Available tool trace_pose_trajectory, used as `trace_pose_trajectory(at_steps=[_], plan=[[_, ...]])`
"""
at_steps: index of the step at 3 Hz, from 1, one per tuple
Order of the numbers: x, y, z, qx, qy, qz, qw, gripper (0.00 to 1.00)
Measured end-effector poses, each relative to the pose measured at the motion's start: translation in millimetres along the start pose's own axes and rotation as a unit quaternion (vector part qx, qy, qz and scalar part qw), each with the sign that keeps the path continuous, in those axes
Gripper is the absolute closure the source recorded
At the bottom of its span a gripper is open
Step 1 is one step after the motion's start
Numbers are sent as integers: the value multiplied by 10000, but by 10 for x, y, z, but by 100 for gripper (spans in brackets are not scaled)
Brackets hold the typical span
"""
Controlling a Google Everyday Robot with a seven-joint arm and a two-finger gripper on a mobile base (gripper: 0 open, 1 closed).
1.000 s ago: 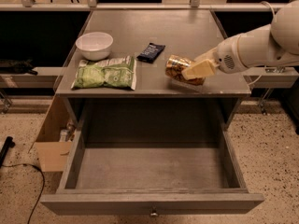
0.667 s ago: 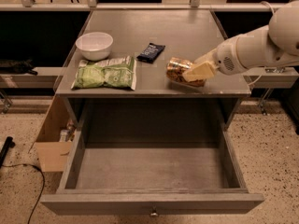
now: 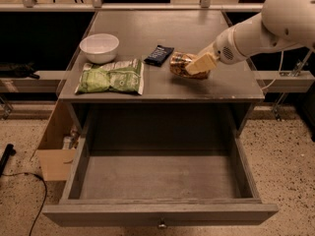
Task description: Pick orange can from top drawer and place on counter
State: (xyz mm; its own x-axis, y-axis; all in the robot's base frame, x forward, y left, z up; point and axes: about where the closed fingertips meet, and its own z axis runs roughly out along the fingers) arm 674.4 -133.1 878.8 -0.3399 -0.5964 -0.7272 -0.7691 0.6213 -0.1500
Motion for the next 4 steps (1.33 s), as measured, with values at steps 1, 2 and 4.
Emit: trace_pose_trajectory(at_steps=[1, 2, 4], plan=[[0, 0, 1, -1, 0, 0, 10000, 82], [0, 0, 1, -1, 0, 0, 10000, 60], [0, 1, 1, -1, 0, 0, 10000, 14]])
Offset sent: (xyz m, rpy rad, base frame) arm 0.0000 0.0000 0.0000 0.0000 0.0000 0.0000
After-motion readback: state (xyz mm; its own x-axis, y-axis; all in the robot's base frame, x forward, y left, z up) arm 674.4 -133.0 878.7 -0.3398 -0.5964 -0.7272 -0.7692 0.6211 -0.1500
